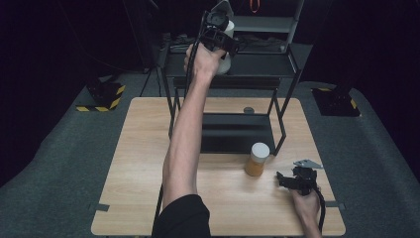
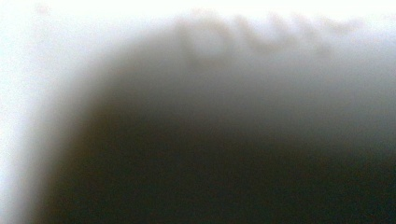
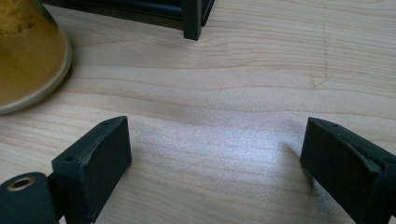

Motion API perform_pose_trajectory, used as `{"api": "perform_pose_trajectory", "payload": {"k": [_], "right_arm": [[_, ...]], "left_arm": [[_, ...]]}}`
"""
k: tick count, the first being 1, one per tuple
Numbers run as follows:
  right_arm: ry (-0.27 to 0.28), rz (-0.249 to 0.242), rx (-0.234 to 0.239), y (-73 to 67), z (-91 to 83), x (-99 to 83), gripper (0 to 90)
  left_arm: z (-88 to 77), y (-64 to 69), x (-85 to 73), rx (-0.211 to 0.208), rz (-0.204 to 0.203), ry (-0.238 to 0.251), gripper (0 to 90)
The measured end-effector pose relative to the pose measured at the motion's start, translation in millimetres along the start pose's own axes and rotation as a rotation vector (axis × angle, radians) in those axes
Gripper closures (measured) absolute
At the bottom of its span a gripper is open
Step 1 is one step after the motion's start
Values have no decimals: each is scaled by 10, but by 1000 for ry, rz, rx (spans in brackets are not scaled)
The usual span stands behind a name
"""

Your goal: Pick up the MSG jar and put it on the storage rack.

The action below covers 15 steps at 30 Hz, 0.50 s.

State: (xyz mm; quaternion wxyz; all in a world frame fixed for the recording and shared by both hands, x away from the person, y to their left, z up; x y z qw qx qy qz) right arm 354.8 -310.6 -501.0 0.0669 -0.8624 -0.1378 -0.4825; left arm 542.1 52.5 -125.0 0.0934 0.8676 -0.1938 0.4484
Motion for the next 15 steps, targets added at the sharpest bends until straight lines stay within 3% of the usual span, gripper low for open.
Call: {"api": "perform_pose_trajectory", "payload": {"k": [15], "right_arm": [[-1,0,0,0,0,1,81]], "left_arm": [[62,-19,-37,-8,-3,7,300]]}}
Point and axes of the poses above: each handheld gripper's, and its own axes: z roughly forward along the jaws, x roughly out of its top, y roughly to its right, the point moved 8 cm from there along z, roughly forward along the jaws, and after that the axes turned 11 degrees about y, right-handed, at the moved point
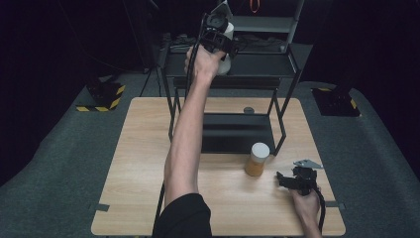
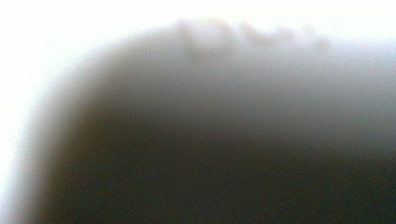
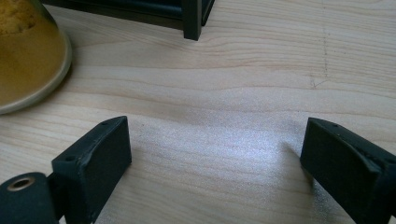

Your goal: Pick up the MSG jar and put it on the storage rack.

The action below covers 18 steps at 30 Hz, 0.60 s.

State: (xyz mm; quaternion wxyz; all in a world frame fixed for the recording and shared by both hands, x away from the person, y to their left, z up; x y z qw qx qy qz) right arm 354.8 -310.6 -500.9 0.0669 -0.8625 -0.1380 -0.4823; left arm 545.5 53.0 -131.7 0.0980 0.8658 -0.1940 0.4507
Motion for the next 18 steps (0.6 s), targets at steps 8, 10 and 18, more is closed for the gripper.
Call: {"api": "perform_pose_trajectory", "payload": {"k": [8,10,18], "right_arm": [[0,0,0,0,0,0,81],[1,0,0,0,1,-1,81],[1,0,0,0,1,-1,81]], "left_arm": [[23,-17,-15,0,-10,4,300],[26,-20,-15,-1,-12,6,300],[39,-33,-25,0,-18,18,300]]}}
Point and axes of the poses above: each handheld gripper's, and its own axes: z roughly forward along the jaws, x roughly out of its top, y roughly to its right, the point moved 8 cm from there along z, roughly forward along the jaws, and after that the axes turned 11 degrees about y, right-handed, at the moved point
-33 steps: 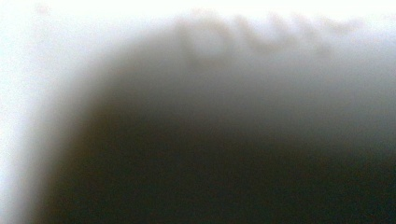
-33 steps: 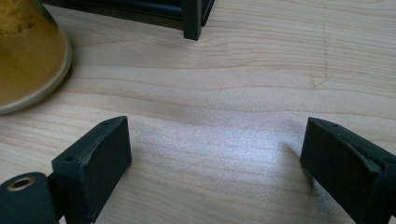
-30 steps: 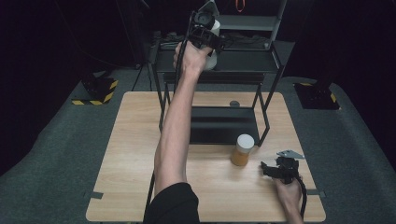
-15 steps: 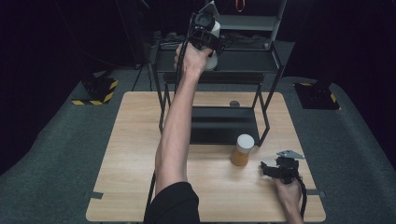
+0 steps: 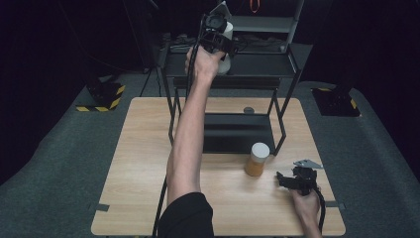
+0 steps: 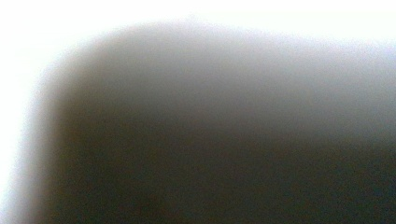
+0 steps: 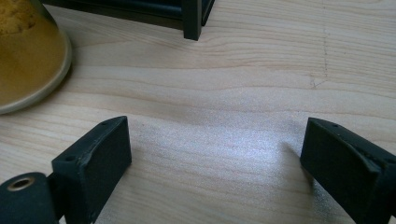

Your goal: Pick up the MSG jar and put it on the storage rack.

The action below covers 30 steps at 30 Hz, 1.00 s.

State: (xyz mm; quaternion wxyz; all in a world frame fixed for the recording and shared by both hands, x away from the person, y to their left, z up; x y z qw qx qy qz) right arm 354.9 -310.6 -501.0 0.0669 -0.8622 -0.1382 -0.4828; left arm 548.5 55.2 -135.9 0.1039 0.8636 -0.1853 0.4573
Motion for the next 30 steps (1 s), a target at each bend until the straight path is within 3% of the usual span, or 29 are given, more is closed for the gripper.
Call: {"api": "perform_pose_trajectory", "payload": {"k": [9,13,21,30], "right_arm": [[0,-1,0,1,0,0,81],[-2,0,0,0,-1,1,81],[-1,0,0,0,0,0,81],[0,0,0,1,0,0,81]], "left_arm": [[0,3,-4,-2,11,-1,288],[-46,-4,-16,-24,13,25,185],[-126,14,-68,-16,17,49,40],[-263,12,-215,-79,19,57,27]]}}
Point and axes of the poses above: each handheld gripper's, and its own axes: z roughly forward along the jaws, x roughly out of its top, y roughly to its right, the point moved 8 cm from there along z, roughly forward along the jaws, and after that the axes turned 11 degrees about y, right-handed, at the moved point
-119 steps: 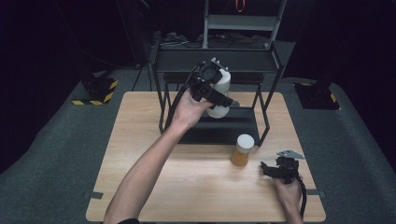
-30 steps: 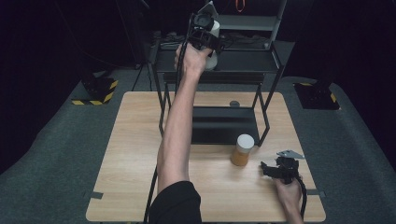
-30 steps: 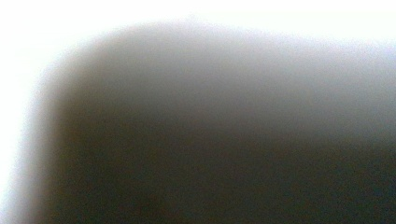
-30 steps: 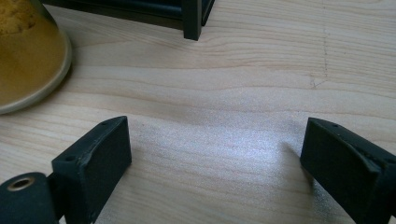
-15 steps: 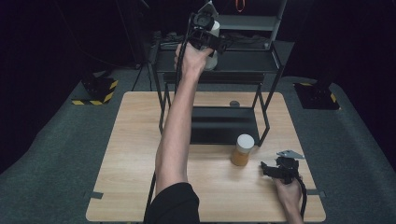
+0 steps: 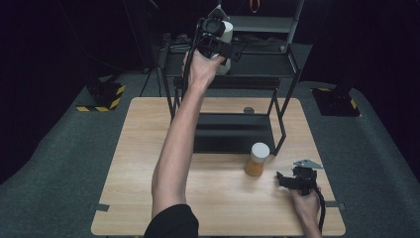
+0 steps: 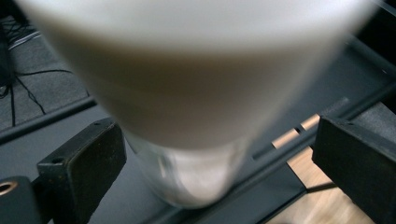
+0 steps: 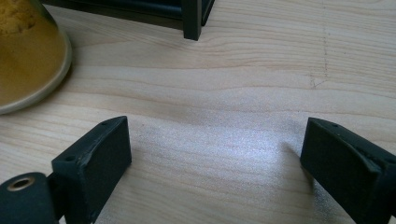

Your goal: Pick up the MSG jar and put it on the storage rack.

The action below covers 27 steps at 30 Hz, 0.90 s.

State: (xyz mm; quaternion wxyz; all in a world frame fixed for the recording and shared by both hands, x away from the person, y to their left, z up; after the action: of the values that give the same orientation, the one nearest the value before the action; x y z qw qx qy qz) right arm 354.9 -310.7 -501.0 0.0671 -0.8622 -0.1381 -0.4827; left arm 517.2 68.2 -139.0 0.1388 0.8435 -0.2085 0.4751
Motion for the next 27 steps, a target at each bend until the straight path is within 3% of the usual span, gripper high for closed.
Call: {"api": "perform_pose_trajectory", "payload": {"k": [12,15,27], "right_arm": [[-1,3,-1,-3,1,2,79],[-1,2,-1,-3,2,2,79],[-1,2,-1,-3,2,2,79]], "left_arm": [[-237,-14,-305,-11,14,39,3],[-288,15,-418,13,38,66,5],[-416,95,-885,-49,75,119,13]]}}
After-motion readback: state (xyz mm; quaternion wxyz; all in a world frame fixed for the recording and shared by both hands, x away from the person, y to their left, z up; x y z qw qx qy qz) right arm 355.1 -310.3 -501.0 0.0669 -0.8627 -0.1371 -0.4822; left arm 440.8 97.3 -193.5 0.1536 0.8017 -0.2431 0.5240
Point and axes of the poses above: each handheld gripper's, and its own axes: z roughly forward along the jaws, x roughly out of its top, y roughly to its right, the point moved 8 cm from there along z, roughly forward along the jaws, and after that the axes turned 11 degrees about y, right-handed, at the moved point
